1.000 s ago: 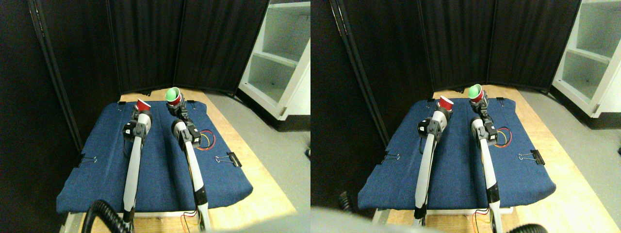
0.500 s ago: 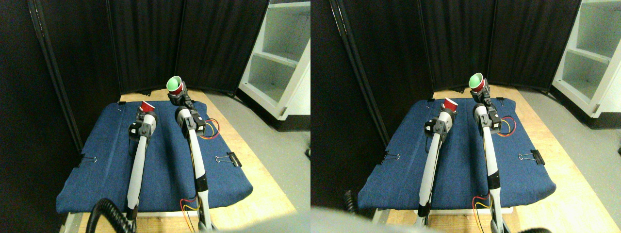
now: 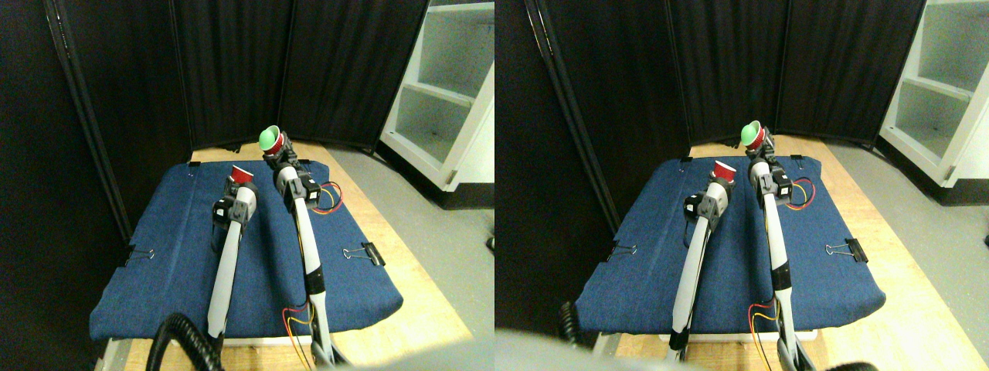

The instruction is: Pour (bimanual)

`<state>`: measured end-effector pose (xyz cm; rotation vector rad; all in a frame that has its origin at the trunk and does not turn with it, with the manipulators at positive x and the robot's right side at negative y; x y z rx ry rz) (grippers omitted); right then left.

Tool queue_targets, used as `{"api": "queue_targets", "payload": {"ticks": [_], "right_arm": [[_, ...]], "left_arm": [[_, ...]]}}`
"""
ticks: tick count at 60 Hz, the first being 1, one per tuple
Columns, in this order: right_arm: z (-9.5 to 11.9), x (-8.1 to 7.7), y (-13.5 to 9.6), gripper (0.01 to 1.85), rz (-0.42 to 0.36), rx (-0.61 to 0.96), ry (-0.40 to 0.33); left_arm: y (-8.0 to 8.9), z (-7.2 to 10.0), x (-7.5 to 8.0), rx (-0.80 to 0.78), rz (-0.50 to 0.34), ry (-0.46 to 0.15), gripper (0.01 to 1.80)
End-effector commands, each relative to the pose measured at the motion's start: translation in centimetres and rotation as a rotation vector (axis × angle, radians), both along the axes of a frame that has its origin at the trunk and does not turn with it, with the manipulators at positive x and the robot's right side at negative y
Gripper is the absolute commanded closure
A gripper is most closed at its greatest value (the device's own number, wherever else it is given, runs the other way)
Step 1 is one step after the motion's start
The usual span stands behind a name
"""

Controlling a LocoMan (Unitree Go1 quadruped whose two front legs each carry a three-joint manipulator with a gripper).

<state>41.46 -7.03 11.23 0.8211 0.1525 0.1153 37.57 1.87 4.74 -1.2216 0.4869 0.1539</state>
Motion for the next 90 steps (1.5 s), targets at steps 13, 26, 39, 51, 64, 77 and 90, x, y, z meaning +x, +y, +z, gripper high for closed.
{"api": "queue_targets", "payload": {"ticks": [13,26,39,51,64,77,90], "right_arm": [[0.3,0.6,1.1,1.49,0.054,-0.073,-0.029],[0.5,0.9,1.2,1.48,0.079,-0.147,-0.050],[1.0,0.6,1.6,1.50,0.099,-0.250,-0.084],[1.2,0.3,1.9,1.48,0.132,-0.330,-0.117],[1.3,0.2,2.1,1.48,0.127,-0.324,-0.114],[1.2,0.1,2.1,1.47,0.135,-0.314,-0.124],[1.3,-0.3,1.7,1.48,0.142,-0.338,-0.130]], "left_arm": [[-0.6,1.1,-0.2,-0.004,-0.006,-0.037,1.48],[-0.4,1.1,-0.2,-0.006,-0.020,-0.031,1.48],[-0.1,0.9,0.2,-0.007,-0.010,-0.025,1.48],[-0.5,1.0,0.4,0.000,-0.018,-0.029,1.48],[-1.1,1.3,0.7,-0.038,-0.044,-0.018,1.48],[-2.4,1.3,1.0,-0.046,-0.047,-0.011,1.48],[-3.0,1.6,0.9,-0.065,-0.064,0.001,1.48]]}}
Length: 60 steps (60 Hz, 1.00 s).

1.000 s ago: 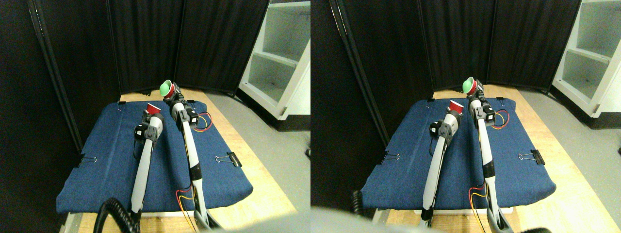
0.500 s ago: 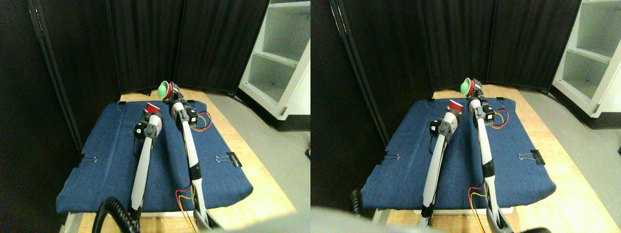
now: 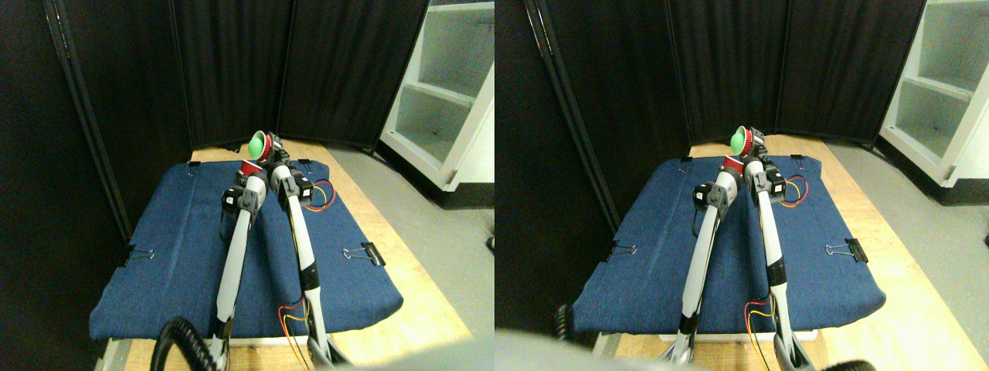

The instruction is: Pour (bimanual)

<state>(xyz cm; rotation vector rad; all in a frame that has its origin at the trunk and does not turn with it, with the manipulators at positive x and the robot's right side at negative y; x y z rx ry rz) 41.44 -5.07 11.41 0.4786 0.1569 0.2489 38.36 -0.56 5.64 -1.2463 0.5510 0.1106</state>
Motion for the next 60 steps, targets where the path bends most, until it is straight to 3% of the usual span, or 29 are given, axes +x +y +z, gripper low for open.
{"api": "queue_targets", "payload": {"ticks": [1,19,31,60], "right_arm": [[1.1,-0.3,-0.3,1.48,0.009,-0.009,-0.058],[2.0,-0.3,-1.7,1.45,-0.041,-0.032,-0.074],[1.9,-0.2,-1.9,1.45,-0.011,-0.037,-0.091],[1.1,0.2,-1.1,1.44,0.068,-0.118,-0.109]], "left_arm": [[-0.5,0.7,0.1,-0.025,-0.006,-0.026,1.48],[0.8,0.8,-0.4,0.021,-0.016,-0.040,1.48],[1.5,0.8,-0.4,0.023,-0.022,-0.044,1.48],[0.8,1.1,-0.4,0.003,-0.017,-0.047,1.48]]}}
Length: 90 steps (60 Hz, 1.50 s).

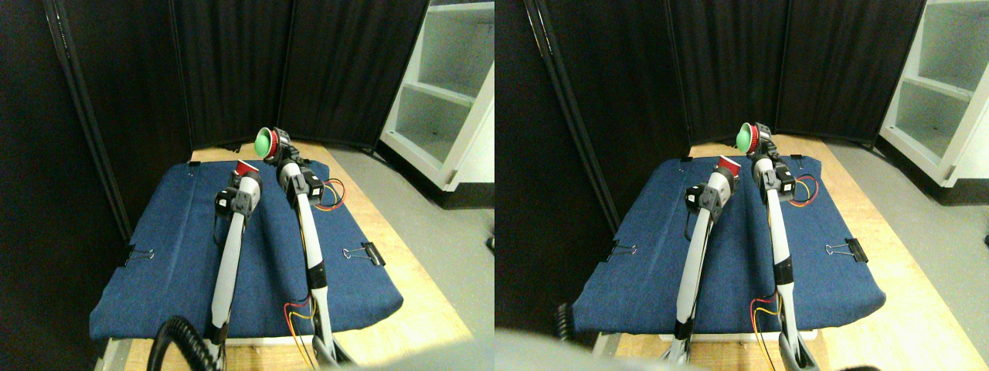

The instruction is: Pour (bimanual)

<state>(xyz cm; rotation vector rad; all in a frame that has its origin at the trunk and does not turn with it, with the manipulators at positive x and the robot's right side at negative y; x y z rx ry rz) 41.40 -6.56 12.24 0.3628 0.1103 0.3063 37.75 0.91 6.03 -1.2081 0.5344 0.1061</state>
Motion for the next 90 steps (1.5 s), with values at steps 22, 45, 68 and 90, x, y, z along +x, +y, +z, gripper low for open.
{"api": "queue_targets", "payload": {"ticks": [22,45,68,90], "right_arm": [[-0.1,1.1,0.8,1.45,0.031,-0.052,-0.046],[-0.2,1.3,1.2,1.50,0.080,-0.214,-0.136],[-0.2,0.8,1.7,1.48,0.073,-0.294,-0.151],[-0.2,1.1,1.5,1.50,0.065,-0.316,-0.184]], "left_arm": [[-0.6,1.0,0.1,-0.067,-0.041,-0.012,1.48],[-0.3,0.9,0.5,-0.062,-0.031,-0.006,1.48],[-0.2,0.4,1.0,-0.057,-0.015,-0.011,1.48],[-0.1,0.1,1.2,-0.057,-0.012,-0.006,1.48]]}}
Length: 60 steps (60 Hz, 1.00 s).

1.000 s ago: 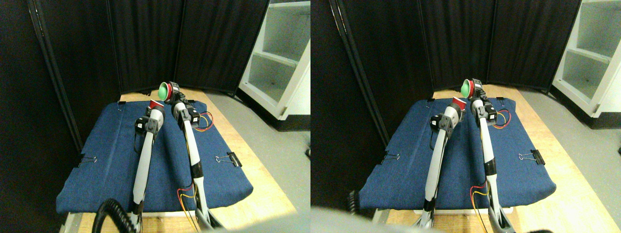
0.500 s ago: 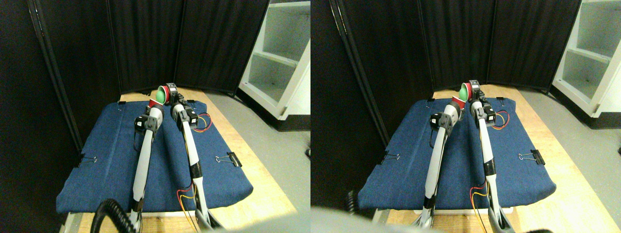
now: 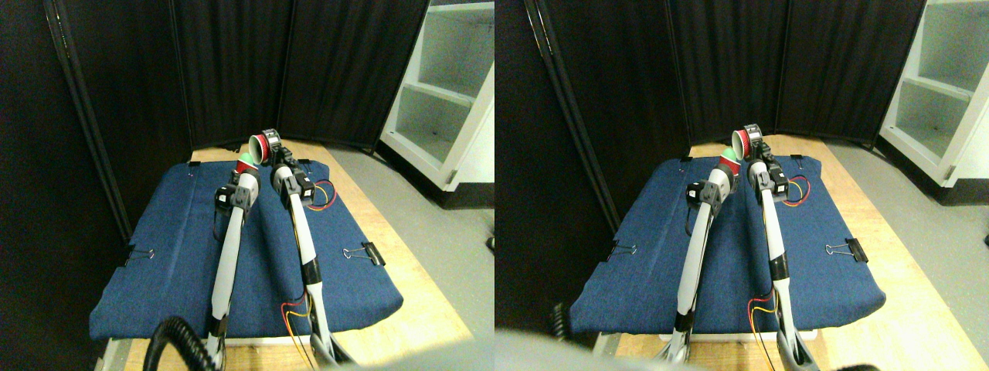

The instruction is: Pour (bimanual)

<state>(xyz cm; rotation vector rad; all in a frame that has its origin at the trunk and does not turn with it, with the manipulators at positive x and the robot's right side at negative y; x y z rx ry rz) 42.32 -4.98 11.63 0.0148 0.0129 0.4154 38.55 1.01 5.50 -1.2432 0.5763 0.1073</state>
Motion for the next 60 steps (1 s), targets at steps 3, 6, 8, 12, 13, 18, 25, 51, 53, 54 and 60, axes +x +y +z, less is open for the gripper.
{"api": "queue_targets", "payload": {"ticks": [3,6,8,12,13,18,25,51,53,54,60], "right_arm": [[0.4,0.2,-0.1,1.49,-0.080,0.014,0.017],[0.2,0.4,-0.5,1.48,-0.092,0.046,0.054],[0.2,0.4,-0.6,1.49,-0.118,0.066,0.098],[0.2,0.3,-0.8,1.50,-0.158,0.120,0.169],[0.2,0.3,-0.9,1.51,-0.163,0.139,0.186],[0.5,0.1,-1.1,1.50,-0.240,0.226,0.268],[0.7,0.0,-1.5,1.53,-0.276,0.375,0.335],[0.2,-0.3,-3.0,1.49,-0.295,0.612,0.398],[0.1,-0.4,-3.0,1.49,-0.295,0.624,0.393],[0.1,-0.4,-3.0,1.49,-0.295,0.624,0.393],[-0.2,-0.5,-3.5,1.49,-0.278,0.710,0.364]], "left_arm": [[-0.1,0.6,0.4,-0.016,0.001,-0.041,1.48],[-0.1,0.6,0.4,-0.015,0.000,-0.042,1.48],[-0.1,0.6,0.4,-0.009,-0.001,-0.045,1.48],[-0.1,0.7,0.4,-0.010,-0.003,-0.047,1.48],[-0.2,0.7,0.4,-0.006,-0.005,-0.049,1.48],[-0.2,0.8,0.5,-0.005,-0.016,-0.050,1.48],[-0.3,0.8,0.5,0.003,-0.016,-0.056,1.48],[-0.3,1.0,0.2,0.004,-0.034,-0.091,1.48],[-0.2,1.0,0.1,0.006,-0.044,-0.099,1.48],[-0.2,1.0,0.1,0.006,-0.044,-0.099,1.48],[0.4,0.9,0.0,-0.006,-0.063,-0.109,1.48]]}}
